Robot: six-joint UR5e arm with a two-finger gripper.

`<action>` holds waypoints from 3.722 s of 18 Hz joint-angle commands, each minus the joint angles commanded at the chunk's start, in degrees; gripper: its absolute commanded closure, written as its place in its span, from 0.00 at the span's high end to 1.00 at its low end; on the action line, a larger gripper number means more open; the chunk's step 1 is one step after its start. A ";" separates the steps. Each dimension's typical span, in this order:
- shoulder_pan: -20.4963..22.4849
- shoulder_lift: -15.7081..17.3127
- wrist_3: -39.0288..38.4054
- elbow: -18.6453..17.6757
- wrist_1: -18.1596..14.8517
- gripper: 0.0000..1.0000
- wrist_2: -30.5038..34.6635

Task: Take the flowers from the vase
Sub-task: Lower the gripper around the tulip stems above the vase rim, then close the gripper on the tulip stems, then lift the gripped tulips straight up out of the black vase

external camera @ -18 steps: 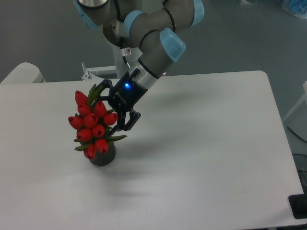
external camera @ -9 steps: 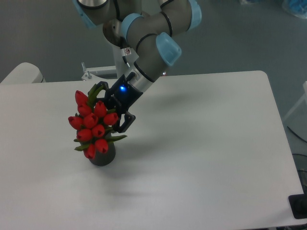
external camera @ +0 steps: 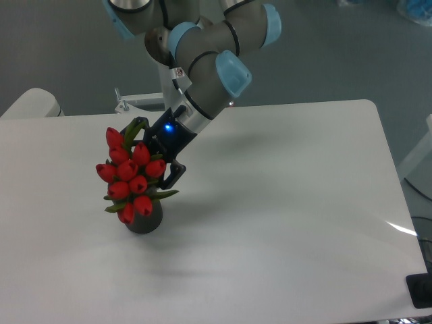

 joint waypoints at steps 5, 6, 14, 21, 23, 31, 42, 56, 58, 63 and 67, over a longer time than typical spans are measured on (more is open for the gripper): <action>0.00 -0.09 0.00 0.35 0.00 0.74 -0.70; 0.00 -0.09 0.00 0.44 0.00 0.69 -0.96; 0.35 -0.18 0.17 0.79 0.00 0.46 -1.05; 0.70 0.00 0.00 1.23 0.00 0.40 -1.84; 1.05 0.26 0.00 1.32 0.00 0.40 -1.93; 1.14 2.99 -5.97 2.19 0.00 0.37 -2.20; 1.32 4.83 -15.11 6.67 0.00 0.31 -4.48; 3.07 4.92 -20.39 14.50 -0.09 0.25 -5.71; 3.86 5.01 -20.39 14.85 -0.09 0.24 -5.80; 5.01 5.89 -20.30 14.68 0.00 0.24 -7.56; 6.67 7.64 -20.39 14.42 -0.26 0.23 -8.00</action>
